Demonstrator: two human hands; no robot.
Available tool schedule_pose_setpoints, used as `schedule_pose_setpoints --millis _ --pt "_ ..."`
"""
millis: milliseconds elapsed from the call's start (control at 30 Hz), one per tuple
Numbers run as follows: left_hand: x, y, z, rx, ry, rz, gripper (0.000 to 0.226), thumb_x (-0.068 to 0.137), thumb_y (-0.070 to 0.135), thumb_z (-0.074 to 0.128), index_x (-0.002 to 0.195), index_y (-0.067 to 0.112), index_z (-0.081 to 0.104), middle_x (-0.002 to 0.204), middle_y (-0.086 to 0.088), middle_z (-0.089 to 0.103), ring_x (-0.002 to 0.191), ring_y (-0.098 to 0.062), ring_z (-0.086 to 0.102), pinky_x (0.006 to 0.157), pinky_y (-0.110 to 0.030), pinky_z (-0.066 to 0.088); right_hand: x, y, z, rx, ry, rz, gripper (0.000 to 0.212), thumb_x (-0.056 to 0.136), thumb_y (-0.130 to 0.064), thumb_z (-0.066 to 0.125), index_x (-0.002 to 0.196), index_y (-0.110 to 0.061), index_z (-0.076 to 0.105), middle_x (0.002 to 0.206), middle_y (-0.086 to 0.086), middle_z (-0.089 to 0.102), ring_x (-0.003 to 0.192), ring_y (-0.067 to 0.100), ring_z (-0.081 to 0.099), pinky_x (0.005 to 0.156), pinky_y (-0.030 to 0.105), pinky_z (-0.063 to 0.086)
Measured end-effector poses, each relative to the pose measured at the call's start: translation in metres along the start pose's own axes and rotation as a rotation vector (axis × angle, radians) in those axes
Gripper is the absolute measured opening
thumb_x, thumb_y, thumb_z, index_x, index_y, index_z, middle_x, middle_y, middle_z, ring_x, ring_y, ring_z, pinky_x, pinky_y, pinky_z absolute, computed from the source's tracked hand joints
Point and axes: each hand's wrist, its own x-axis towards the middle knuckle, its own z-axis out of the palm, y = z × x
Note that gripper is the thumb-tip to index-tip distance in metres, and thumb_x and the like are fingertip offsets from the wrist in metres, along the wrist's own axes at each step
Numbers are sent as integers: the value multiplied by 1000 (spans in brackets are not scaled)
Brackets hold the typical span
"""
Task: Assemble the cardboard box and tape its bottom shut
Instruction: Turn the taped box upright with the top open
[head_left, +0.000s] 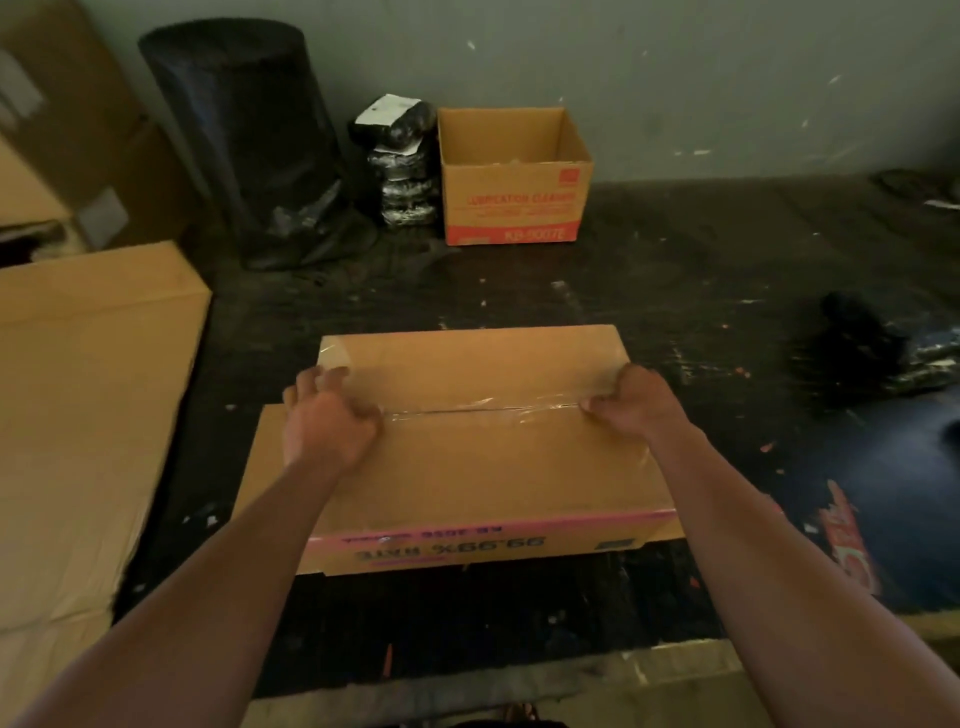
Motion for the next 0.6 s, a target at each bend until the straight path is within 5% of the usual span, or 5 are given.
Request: schedule_pose_setpoints --millis 200,400,600 --pt "16 -15 3 -346 -199 -276 113 79 50 81 162 19 10 159 -16 35 144 -38 36 114 -53 33 0 4 0 166 18 44 84 82 -39 85 150 -13 44 146 11 55 136 32 51 111 46 41" --pt "21 -12 1 -468 -173 -250 90 81 38 83 153 18 31 148 -12 48 134 -35 47 107 -51 40 9 7 2 272 13 31 88 74 -44 88 148 -17 48 145 10 57 133 33 53 113 54 43" --pt "25 -7 -18 -507 -55 -152 90 77 42 85 150 25 34 144 -9 52 130 -34 51 102 -52 44 7 4 -11 502 104 -11 86 88 -38 79 159 -16 36 156 11 47 142 34 46 116 52 38"
